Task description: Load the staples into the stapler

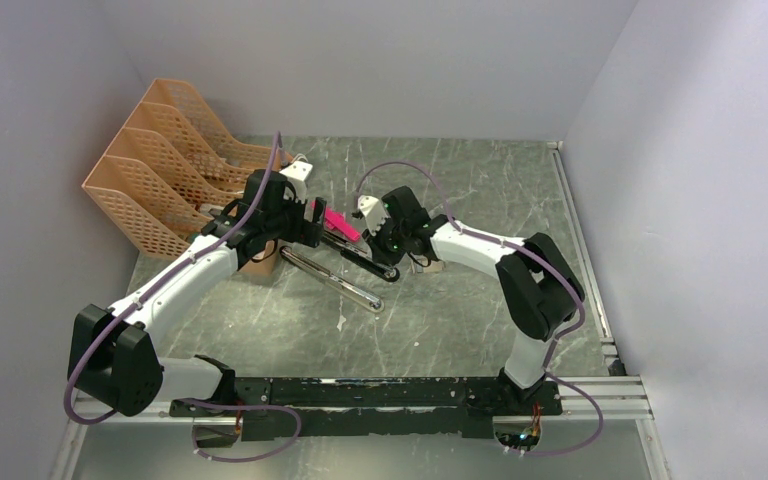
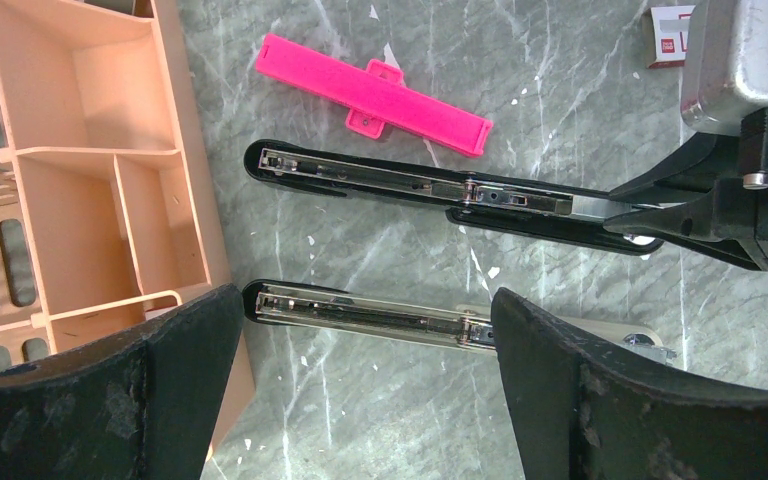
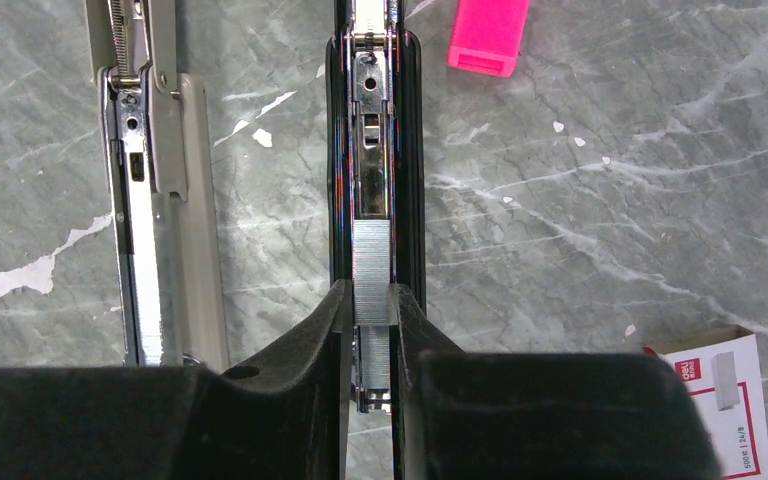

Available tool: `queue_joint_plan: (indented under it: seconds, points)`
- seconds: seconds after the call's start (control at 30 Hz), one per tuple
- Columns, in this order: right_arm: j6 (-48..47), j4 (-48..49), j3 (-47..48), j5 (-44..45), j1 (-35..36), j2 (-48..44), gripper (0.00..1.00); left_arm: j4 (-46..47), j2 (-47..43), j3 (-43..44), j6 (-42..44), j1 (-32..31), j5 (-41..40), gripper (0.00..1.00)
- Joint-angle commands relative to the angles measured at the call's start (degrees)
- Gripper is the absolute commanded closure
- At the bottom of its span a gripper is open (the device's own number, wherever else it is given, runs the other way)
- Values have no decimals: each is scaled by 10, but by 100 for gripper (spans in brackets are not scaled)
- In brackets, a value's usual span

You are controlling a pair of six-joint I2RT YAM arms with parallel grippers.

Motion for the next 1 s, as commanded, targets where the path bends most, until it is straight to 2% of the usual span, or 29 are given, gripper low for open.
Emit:
queue_joint_plan:
  seconds: [0.0,0.97]
  points:
    - [1,-20,16,0,1,17,100,16,-11,-6,6,-4,8,2]
    - [-5,-67,48,90,24,35,100,16,-13,-6,6,-4,5,2]
